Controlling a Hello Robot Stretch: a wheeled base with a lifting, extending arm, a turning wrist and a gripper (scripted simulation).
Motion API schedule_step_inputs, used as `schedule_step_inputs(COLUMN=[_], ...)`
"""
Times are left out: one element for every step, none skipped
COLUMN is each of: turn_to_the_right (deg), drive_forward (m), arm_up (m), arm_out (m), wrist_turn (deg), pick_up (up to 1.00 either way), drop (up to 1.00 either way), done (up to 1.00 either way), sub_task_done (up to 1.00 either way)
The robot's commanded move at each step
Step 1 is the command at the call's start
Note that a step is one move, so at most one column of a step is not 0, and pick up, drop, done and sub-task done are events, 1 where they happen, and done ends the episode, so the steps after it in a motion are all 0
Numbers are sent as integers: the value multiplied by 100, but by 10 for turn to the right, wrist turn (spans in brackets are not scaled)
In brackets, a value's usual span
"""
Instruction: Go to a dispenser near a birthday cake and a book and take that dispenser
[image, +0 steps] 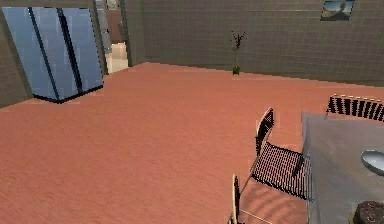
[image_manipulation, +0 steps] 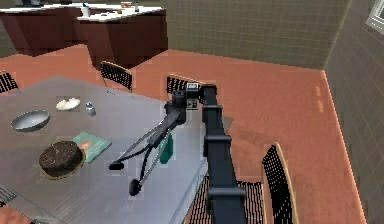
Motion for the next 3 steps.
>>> schedule_step_inputs(turn_to_the_right=[0, 0, 0], drive_forward=[0, 0, 0], arm_up=[0, 0, 0], arm_out=[0, 0, 0], wrist_turn=[450, 450, 120], pick_up=[0, 0, 0], drop=[0, 0, 0], done=[0, 0, 0], sub_task_done=[0, 0, 0])
